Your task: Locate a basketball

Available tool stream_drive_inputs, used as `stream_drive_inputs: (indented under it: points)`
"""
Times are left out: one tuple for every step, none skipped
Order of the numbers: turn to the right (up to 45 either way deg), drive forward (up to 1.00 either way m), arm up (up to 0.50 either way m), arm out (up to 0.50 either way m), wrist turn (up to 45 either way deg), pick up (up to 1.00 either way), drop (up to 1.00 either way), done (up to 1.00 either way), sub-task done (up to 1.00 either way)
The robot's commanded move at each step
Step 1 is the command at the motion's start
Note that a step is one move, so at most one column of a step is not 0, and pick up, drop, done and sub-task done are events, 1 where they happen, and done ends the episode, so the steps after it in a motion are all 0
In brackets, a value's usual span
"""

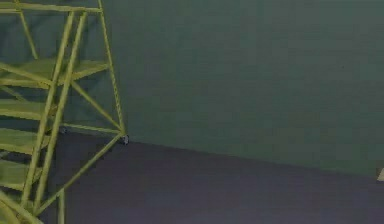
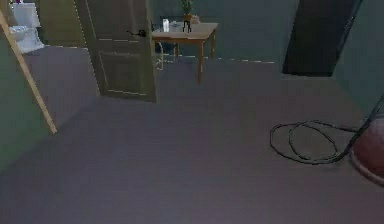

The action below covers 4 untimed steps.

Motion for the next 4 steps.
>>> stream_drive_inputs:
  points:
    - [0.0,0.05,0.00,0.00,0.0,0.00,0.00,0.00,0.00]
    - [45.0,0.00,0.00,0.00,0.0,0.00,0.00,0.00,0.00]
    - [18.0,0.00,0.00,0.00,0.0,0.00,0.00,0.00,0.00]
    - [0.0,1.00,0.00,0.00,0.0,0.00,0.00,0.00,0.00]
